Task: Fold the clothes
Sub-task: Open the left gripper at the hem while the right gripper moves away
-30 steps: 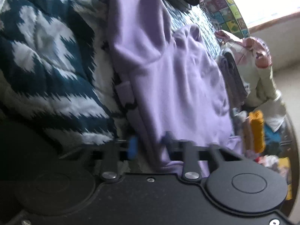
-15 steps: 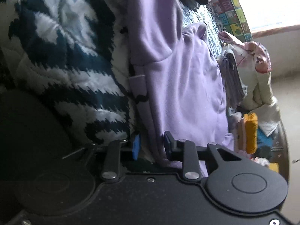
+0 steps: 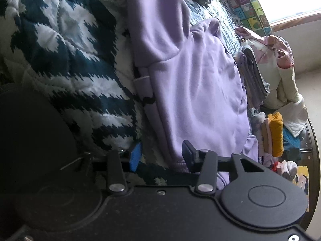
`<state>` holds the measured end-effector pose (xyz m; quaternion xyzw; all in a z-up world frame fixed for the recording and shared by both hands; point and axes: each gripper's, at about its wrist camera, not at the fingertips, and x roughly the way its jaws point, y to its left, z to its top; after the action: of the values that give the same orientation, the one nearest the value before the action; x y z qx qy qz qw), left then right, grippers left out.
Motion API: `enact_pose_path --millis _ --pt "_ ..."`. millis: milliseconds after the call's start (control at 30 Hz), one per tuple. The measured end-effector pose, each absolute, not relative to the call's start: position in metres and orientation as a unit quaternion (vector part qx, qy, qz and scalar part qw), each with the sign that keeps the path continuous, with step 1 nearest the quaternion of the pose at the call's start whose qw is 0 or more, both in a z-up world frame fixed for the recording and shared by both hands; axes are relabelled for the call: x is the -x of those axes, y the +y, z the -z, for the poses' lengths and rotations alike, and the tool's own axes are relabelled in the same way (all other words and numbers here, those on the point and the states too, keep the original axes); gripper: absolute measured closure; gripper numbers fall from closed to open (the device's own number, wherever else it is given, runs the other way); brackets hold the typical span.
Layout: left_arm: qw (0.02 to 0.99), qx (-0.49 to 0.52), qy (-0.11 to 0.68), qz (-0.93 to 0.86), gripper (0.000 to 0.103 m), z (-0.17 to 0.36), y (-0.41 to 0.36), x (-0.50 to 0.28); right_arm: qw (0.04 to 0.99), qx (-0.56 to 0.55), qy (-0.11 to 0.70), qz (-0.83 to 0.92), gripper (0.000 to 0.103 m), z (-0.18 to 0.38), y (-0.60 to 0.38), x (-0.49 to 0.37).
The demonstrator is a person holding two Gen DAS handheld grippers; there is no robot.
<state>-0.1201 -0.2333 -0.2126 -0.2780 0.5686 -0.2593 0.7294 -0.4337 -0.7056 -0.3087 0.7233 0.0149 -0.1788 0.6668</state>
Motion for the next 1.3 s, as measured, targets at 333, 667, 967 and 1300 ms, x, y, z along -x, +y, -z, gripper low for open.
enact_pose_path --millis 333,667,967,1300 --pt "0.736 0.268 0.57 0.247 0.057 0.211 -0.233 0.124 0.675 -0.703 -0.017 0.225 0.09 0.312 -0.773 0.403" --pt "0.753 0.238 0.562 0.247 0.054 0.207 -0.245 0.127 0.741 -0.582 -0.027 0.332 0.095 0.268 -0.801 0.429" --pt "0.765 0.212 0.553 0.253 0.046 0.205 -0.254 0.131 0.747 -0.59 0.041 0.304 0.047 0.287 -0.796 0.38" --pt "0.765 0.211 0.554 0.253 0.046 0.206 -0.255 0.133 0.788 -0.483 0.001 0.38 0.094 0.238 -0.791 0.402"
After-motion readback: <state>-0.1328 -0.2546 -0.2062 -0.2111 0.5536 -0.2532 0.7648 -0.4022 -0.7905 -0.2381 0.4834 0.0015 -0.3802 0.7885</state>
